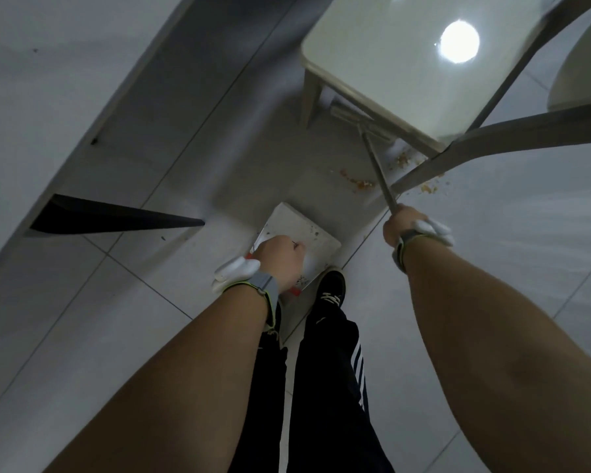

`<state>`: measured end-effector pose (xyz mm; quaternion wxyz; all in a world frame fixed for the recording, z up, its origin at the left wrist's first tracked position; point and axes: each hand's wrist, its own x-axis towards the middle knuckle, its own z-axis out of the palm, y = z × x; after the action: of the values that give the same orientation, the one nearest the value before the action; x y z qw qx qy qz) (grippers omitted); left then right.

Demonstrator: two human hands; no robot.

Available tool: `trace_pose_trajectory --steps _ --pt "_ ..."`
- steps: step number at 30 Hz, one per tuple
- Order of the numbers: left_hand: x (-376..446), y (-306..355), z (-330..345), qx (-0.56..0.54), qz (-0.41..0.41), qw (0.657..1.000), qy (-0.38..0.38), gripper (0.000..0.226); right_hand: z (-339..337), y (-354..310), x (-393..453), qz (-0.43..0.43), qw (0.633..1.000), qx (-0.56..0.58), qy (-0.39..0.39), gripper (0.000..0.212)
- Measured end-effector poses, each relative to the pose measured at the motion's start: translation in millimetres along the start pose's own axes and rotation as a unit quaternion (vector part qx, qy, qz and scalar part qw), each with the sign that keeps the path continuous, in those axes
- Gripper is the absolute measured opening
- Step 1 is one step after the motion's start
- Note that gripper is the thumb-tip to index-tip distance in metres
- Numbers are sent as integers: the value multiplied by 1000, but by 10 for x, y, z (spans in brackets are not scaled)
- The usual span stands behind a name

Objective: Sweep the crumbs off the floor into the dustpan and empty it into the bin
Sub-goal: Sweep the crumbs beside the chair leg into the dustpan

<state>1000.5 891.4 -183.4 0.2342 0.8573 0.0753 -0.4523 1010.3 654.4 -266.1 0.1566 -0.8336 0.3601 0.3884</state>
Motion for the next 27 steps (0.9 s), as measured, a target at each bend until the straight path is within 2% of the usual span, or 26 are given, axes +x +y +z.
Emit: trace_pose_trajectory --steps 3,7,9,15,18,20,24,27 --pt "-50 -9 -58 8 -2 1000 11 47 32 36 -237 31 998 -25 -45 33" --pt "-84 -6 -94 14 -7 1000 27 44 469 460 -656 36 995 -56 -79 38" --pt "-85 -11 -107 23 -6 999 30 44 756 706 -849 32 996 -30 -75 35" --pt "-261 -76 -162 65 15 997 36 46 1181 1169 -1519 21 999 26 -9 47" --pt "-348 -120 -211 105 32 993 37 51 1164 1119 -1584 -13 1000 11 19 49" --pt "-380 -150 -220 120 38 991 53 51 1072 963 -1454 -22 999 44 19 43" --pt "-442 -284 -237 164 52 982 71 51 918 569 -1290 -44 987 154 -26 32" --pt "-464 -388 -263 173 48 981 70 50 875 305 -1236 -66 984 154 -57 34"
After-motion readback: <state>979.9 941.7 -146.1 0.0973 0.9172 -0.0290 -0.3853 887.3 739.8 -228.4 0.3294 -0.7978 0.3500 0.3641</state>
